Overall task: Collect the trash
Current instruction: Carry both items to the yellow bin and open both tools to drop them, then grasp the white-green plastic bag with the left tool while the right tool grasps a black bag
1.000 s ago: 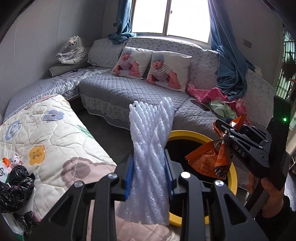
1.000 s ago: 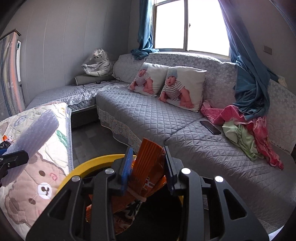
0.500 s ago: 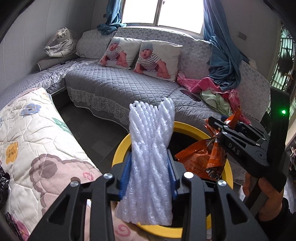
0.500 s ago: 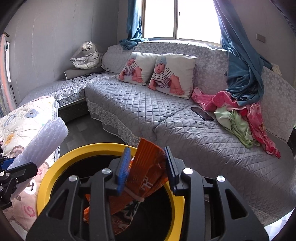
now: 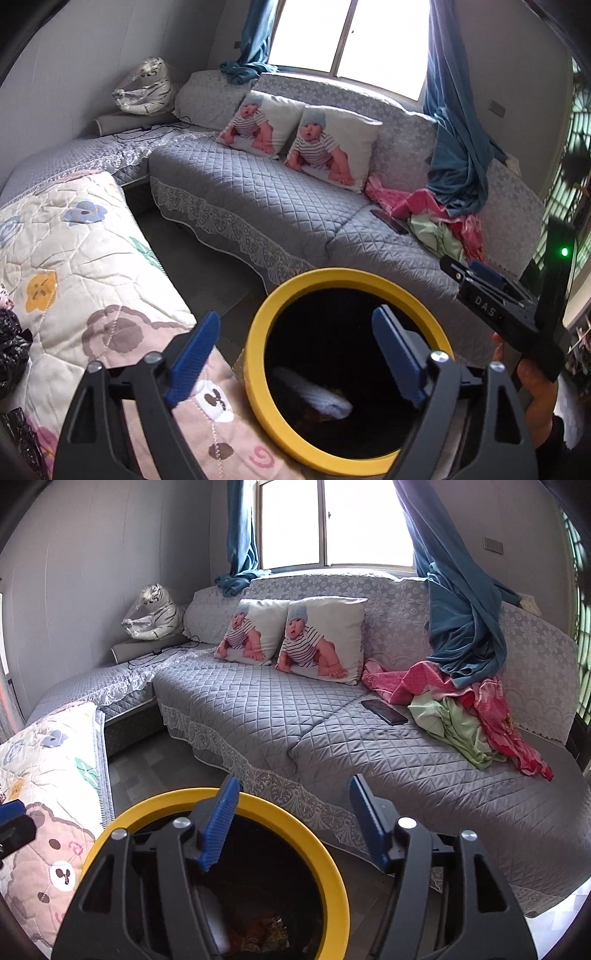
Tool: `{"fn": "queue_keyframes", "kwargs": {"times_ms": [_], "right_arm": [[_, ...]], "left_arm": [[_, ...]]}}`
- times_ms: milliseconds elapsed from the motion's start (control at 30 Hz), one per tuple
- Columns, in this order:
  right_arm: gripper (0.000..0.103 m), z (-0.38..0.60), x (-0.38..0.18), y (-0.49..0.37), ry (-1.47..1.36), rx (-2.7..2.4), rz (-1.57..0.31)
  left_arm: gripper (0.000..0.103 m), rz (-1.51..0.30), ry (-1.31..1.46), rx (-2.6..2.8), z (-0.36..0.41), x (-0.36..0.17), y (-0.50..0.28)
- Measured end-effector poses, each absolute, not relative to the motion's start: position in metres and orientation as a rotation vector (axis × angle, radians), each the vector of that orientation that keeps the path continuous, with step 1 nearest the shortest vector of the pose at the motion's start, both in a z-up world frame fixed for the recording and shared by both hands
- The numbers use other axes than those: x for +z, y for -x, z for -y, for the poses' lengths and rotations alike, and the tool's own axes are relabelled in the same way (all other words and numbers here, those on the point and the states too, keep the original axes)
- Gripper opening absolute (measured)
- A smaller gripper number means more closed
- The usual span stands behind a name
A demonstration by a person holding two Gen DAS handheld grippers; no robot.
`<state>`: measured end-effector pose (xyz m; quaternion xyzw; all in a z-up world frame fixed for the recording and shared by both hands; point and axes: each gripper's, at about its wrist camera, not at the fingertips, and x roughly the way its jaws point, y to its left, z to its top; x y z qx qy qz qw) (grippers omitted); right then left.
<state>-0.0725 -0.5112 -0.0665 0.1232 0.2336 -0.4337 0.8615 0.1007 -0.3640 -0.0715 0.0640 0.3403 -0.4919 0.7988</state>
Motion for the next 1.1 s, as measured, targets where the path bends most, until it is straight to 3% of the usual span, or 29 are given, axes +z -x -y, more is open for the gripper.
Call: {"fn": "queue_keyframes", "kwargs": {"times_ms": [167,500,1100], "right_arm": [[0.070,0.500,-0.059,0.073,-0.207,-0.874,-0.457],[0.084,0.433,-0.031,0.040,-0.099,-0.638,-0.341],[0.088,0.254,-0.021,-0.039,0.058,-0.022,-0.365]], "left_arm": [[0.095,-0.694,-0.075,-1.007,0.337,-0.055,-0.113],[0.095,-0.602,0.030,-0.882,0.239,-0.017,-0.141],[0.095,-0.498,0.042,-0.545,-0.002,-0.029,-0.162]]}}
